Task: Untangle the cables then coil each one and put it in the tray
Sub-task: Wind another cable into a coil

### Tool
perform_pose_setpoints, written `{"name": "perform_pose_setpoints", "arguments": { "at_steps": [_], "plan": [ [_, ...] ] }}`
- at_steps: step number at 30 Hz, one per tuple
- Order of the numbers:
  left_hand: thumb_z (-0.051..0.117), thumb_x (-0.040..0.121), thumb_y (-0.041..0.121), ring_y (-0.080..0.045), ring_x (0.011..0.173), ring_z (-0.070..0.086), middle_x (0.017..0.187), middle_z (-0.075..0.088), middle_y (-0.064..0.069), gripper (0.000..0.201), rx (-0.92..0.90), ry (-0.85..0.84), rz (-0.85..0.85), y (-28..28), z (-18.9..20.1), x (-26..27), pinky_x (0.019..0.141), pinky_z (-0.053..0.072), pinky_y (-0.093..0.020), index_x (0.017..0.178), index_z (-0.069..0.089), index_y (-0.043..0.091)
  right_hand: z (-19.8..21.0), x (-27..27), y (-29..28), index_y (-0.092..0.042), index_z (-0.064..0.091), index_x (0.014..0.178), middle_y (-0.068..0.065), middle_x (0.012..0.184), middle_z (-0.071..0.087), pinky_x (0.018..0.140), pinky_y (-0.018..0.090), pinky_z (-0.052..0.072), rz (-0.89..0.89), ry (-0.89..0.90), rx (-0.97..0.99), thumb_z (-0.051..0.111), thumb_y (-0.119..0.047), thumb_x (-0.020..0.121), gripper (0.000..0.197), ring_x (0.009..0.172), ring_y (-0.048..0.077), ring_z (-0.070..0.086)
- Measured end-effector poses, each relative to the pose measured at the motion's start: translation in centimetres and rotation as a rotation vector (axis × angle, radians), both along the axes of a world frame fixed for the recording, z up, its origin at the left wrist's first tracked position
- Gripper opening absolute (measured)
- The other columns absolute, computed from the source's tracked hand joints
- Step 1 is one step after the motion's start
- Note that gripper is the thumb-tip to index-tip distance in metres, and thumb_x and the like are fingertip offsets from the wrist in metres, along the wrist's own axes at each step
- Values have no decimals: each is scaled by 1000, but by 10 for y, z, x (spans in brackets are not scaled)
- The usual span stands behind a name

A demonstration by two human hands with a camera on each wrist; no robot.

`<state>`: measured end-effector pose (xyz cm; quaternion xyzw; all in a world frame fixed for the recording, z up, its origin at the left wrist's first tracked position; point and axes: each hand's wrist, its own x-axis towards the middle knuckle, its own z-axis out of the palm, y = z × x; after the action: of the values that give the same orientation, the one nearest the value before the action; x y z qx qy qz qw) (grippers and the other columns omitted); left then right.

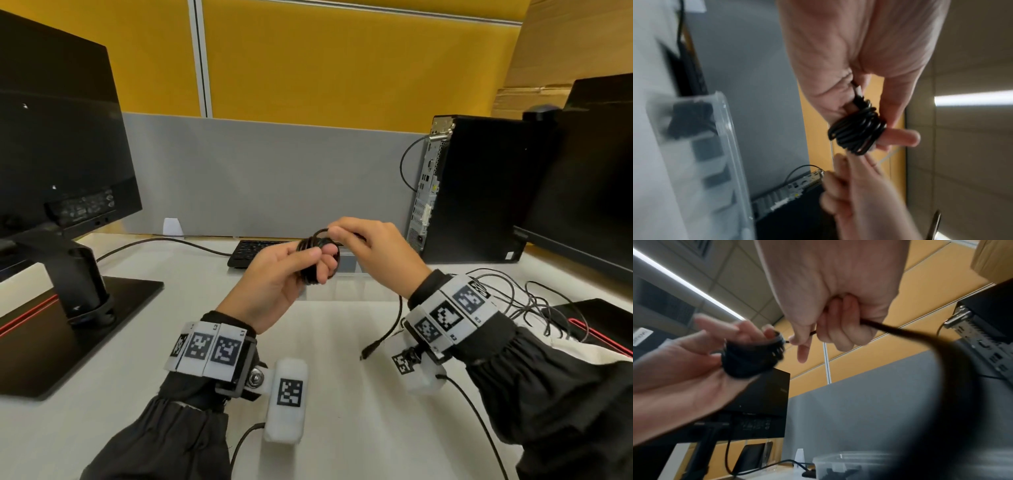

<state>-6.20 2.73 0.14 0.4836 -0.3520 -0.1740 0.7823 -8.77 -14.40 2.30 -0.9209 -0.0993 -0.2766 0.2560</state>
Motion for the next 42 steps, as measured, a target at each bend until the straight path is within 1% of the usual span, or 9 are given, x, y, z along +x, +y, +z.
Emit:
{"name": "perform_pose_setpoints", "arguments": {
  "at_steps": [5,7,14,18,22,28,32,37,42],
  "plan": [
    [46,87,6,-7,68,64,71,67,-2,16,-414,249,174,5,7,13,71,51,-16,91,58,-4,-16,-13,2,-18,62,107,-16,82,54,68,13,38,102,450,-137,34,-28,101,30,73,-9,53],
    [44,95,6,-9,76,67,76,71,-3,17,-407,263,294,7,4,23,78,52,-20,96,59,0,-26,-23,11,-21,60,106,-6,90,60,76,25,44,136,526,-271,32,-31,101,30,79,8,55],
    [27,90,55,-19,78,67,78,72,-10,67,454,-187,276,-3,-8,12,76,48,-26,79,70,5,8,-47,36,-26,59,96,-6,84,60,42,25,23,-66,-63,-787,55,-17,89,12,63,24,61],
    [27,80,54,-16,55,60,53,57,-15,69,299,-45,-18,-2,0,0,61,50,-21,79,60,-7,8,-29,15,-26,57,96,-6,84,59,45,26,26,-223,-117,-573,49,-24,94,8,66,26,59],
    [50,80,26,-8,46,54,47,51,-9,29,248,-54,-23,1,-4,0,56,47,-16,76,59,-2,-16,-19,4,-23,55,97,-10,76,56,66,29,44,121,205,-25,37,-21,101,19,71,7,54],
    [54,74,15,-3,35,43,64,44,-8,17,116,60,70,-6,-8,2,50,42,-11,62,55,4,-24,-23,21,-21,60,99,-13,48,28,37,14,20,266,385,681,37,-24,102,24,41,5,21],
    [55,83,21,-5,40,44,53,48,-6,27,99,114,166,-14,-11,5,55,45,-14,58,57,10,-25,-24,26,-11,54,87,-12,51,28,38,15,17,274,337,775,40,-45,94,38,42,5,20],
    [54,91,20,-7,53,51,49,50,1,32,145,71,323,-17,-12,7,68,43,-22,61,54,8,-24,-17,28,-6,61,106,-2,71,50,38,9,23,237,274,676,49,-22,96,22,35,0,33],
    [57,89,28,-22,75,59,81,63,-22,29,279,-130,445,-14,-13,11,79,46,-31,82,68,2,-29,-11,27,-6,62,102,-3,64,47,38,15,19,241,303,742,49,-24,97,23,40,5,23]
  ]
}}
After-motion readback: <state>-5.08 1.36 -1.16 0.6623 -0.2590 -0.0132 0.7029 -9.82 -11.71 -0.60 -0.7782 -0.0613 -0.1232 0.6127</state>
